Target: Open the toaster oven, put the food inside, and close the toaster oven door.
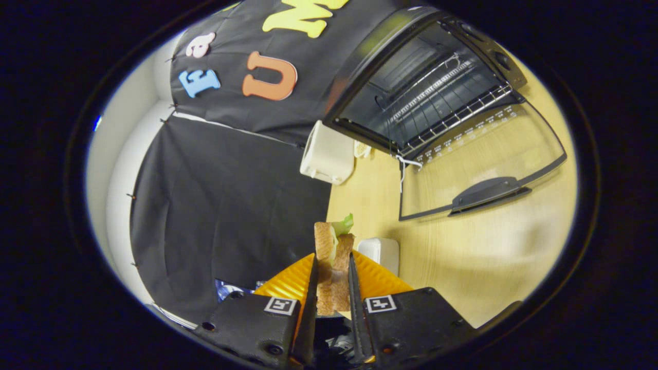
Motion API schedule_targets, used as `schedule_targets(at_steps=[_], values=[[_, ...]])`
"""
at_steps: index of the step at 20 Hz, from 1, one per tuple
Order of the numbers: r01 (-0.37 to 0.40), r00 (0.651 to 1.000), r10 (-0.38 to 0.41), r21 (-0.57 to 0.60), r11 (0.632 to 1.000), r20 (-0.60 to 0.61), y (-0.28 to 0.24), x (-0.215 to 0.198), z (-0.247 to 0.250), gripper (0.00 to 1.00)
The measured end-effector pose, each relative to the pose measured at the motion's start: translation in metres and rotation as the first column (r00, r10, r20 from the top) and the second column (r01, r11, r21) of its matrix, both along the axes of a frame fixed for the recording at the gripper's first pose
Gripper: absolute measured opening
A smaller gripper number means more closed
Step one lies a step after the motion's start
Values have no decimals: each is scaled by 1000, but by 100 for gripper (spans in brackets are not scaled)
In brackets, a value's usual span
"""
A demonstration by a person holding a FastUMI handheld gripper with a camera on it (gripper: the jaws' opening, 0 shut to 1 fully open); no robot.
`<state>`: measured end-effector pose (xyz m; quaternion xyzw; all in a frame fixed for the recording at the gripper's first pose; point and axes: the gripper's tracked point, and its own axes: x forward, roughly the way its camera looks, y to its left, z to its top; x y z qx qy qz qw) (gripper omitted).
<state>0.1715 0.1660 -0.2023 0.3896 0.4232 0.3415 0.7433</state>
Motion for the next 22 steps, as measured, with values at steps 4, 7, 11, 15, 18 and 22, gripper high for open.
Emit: schedule_targets(at_steps=[4,7,11,15,18,22], values=[[121,992,-125,105,987,29,-34,29,25,35],[235,971,-239,124,964,19,-55,57,18,35],[350,936,-351,185,918,-30,-77,85,6,35],[496,864,-502,237,836,-35,-101,135,-3,35],[560,818,-575,254,789,-17,-109,168,-7,35],[617,769,-639,241,749,18,-111,206,-17,35]])
